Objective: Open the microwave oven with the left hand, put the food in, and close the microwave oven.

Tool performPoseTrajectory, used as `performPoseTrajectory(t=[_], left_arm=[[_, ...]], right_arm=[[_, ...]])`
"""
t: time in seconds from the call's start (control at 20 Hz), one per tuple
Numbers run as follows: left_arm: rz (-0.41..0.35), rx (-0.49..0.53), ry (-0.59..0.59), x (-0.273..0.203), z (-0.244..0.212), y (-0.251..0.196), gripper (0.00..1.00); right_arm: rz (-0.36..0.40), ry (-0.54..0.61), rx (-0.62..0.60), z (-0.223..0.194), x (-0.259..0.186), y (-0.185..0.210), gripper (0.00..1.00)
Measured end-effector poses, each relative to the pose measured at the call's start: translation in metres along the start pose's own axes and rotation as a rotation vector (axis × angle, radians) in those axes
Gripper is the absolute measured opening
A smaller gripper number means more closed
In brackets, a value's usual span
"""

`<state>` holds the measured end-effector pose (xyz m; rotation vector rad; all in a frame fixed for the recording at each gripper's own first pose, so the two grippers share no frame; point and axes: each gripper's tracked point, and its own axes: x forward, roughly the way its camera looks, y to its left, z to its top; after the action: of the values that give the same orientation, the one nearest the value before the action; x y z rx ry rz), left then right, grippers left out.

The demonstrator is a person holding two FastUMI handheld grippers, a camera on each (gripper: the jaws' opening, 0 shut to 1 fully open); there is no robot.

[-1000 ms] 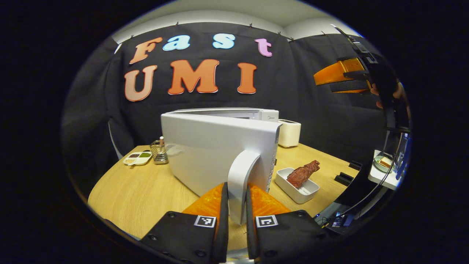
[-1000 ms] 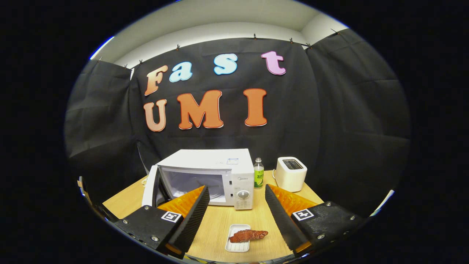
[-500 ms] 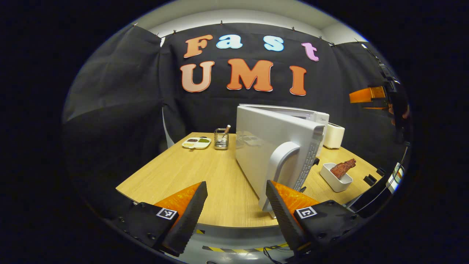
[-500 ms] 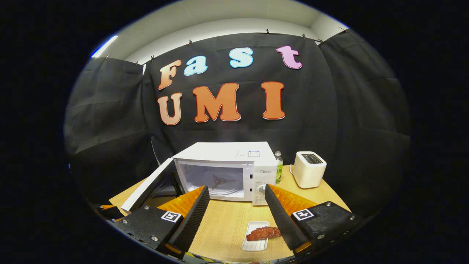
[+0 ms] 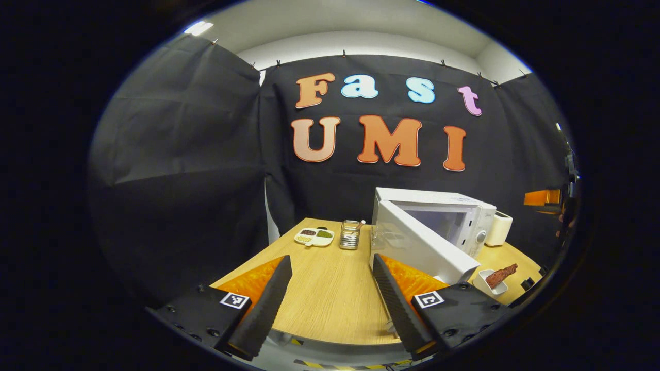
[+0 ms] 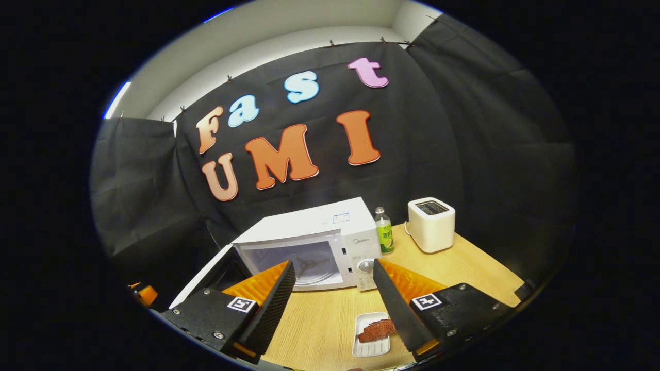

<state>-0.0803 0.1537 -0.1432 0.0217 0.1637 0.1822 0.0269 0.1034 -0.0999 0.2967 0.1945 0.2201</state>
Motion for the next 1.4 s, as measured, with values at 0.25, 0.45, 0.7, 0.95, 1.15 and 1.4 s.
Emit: performPoseTrajectory(t=[0.25,0.45,0.7,0.95,1.15,1.4], left_arm=[[-0.013,0.018,-0.071,0.018,0.049,-0.001,1.00],[-0.054,0.023,-0.105,0.038,0.073,-0.017,0.98],[-0.100,0.032,-0.093,0.059,0.076,-0.036,0.98],[-0.128,0.022,-0.084,0.067,0.082,-0.051,1.00],[-0.123,0.033,-0.074,0.066,0.084,-0.051,0.98],[-0.121,0.036,-0.055,0.066,0.077,-0.049,0.98]], right_arm=[[-0.106,-0.003,0.123,-0.019,0.007,-0.058,0.95],[-0.169,0.024,0.263,-0.052,0.011,-0.089,0.95],[-0.211,0.098,0.388,-0.105,0.016,-0.101,0.95],[-0.248,0.161,0.444,-0.148,0.022,-0.110,0.95],[-0.264,0.194,0.497,-0.166,0.026,-0.113,0.95],[-0.264,0.230,0.564,-0.181,0.034,-0.113,0.90]])
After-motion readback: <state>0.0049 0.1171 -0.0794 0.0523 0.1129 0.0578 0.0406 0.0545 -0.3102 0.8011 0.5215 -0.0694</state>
